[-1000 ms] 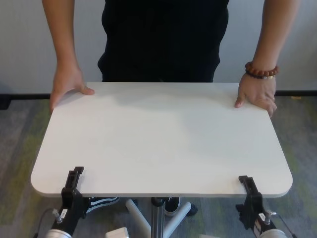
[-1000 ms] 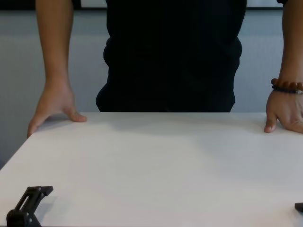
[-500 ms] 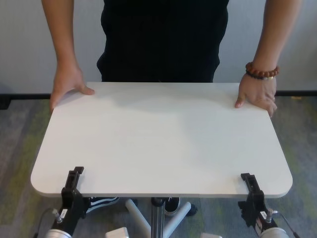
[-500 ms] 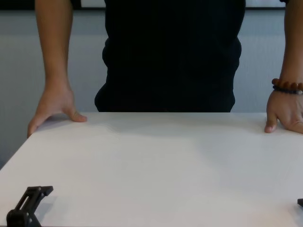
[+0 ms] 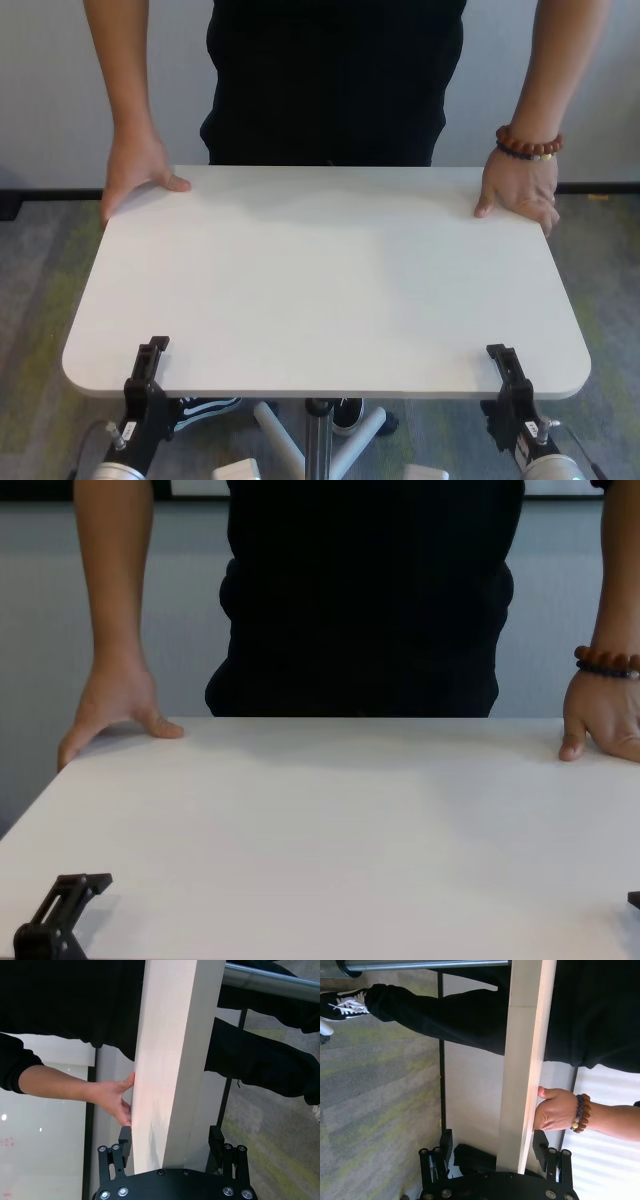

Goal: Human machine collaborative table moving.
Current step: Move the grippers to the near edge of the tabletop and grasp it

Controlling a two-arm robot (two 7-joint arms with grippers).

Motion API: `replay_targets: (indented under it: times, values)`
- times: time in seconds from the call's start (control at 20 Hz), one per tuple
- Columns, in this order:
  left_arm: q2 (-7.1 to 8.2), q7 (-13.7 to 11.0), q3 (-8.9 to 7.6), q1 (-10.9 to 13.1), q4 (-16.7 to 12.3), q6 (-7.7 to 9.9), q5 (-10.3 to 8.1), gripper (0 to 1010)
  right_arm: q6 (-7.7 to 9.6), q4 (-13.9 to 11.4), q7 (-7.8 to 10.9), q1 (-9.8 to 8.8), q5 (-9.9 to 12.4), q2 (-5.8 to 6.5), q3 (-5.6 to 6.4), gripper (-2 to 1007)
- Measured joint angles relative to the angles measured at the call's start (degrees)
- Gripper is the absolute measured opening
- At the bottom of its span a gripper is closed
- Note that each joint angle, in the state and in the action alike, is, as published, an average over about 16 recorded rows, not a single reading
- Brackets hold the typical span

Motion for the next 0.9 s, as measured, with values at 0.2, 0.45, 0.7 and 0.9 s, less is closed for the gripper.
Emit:
replay_targets:
  times: [0.2, 0.45, 0.7, 0.9]
  values:
    - [0.0, 0.0, 0.0, 0.0, 0.0, 0.0, 0.0, 1000, -0.58, 0.3, -0.61, -0.05, -0.3, -0.45, 0.67, 1005]
    - [0.0, 0.0, 0.0, 0.0, 0.0, 0.0, 0.0, 1000, -1.58, 0.7, -1.39, -0.19, -0.3, -1.02, 1.63, 1005]
    - [0.0, 0.0, 0.0, 0.0, 0.0, 0.0, 0.0, 1000, -2.68, 0.9, -1.92, -0.37, -0.2, -1.56, 2.54, 1005]
    - [0.0, 0.0, 0.0, 0.0, 0.0, 0.0, 0.0, 1000, -3.47, 1.0, -2.14, -0.52, -0.2, -1.99, 3.18, 1005]
